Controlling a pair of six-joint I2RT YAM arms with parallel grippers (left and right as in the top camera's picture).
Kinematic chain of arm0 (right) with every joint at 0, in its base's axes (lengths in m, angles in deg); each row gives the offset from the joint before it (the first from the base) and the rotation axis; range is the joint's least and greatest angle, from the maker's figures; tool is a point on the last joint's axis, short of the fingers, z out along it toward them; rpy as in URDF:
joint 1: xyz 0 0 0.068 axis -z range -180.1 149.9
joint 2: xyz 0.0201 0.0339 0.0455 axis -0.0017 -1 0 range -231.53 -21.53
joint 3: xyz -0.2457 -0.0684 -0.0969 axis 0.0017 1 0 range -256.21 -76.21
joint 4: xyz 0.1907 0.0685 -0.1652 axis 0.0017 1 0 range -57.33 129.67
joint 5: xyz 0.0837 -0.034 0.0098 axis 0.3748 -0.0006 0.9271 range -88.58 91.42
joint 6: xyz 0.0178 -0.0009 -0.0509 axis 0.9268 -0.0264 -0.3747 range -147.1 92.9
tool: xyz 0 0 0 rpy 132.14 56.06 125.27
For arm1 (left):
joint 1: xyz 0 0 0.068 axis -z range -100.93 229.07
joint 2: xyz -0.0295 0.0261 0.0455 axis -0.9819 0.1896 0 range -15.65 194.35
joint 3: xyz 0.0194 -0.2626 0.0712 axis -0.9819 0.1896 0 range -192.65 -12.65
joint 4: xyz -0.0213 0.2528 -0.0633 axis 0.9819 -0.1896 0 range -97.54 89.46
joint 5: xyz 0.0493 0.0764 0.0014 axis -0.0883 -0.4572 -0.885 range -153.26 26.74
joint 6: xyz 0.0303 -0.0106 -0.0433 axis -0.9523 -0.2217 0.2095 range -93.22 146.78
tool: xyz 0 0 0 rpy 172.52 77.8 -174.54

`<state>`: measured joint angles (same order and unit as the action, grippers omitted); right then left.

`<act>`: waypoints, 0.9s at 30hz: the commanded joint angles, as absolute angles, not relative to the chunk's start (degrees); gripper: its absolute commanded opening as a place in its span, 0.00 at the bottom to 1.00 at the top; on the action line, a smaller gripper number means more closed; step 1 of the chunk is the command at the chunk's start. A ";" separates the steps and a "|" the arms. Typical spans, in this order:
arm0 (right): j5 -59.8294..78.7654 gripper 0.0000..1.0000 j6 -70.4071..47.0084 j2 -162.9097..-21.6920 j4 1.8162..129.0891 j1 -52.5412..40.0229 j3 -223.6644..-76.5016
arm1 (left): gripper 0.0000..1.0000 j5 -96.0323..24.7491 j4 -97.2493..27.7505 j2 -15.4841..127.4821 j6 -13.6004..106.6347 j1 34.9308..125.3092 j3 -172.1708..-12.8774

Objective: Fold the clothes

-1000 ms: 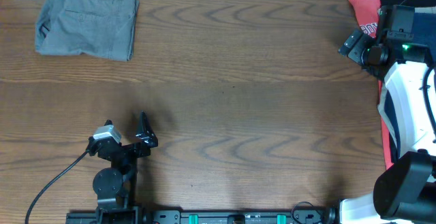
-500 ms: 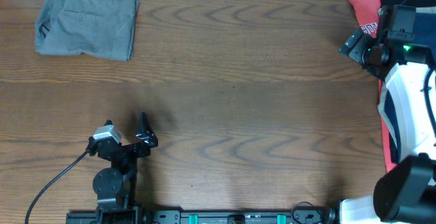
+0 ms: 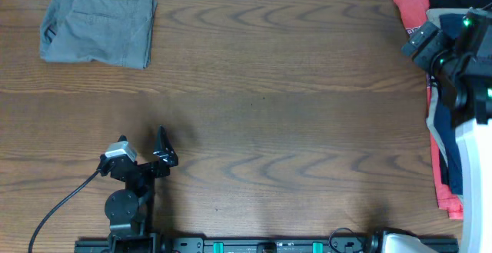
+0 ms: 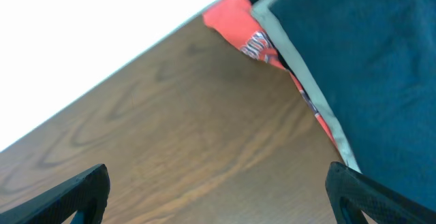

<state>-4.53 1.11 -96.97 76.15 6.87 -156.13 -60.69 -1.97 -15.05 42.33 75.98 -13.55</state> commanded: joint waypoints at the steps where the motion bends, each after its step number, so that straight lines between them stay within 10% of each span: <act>1: -4.53 0.99 0.72 -92.84 76.20 4.13 -156.89 | 0.98 -62.68 -4.55 -15.42 41.61 76.22 -12.88; 27: -4.09 0.99 0.76 -59.50 75.87 -5.42 -136.85 | 0.98 -62.68 -4.55 -15.42 41.61 76.22 -12.88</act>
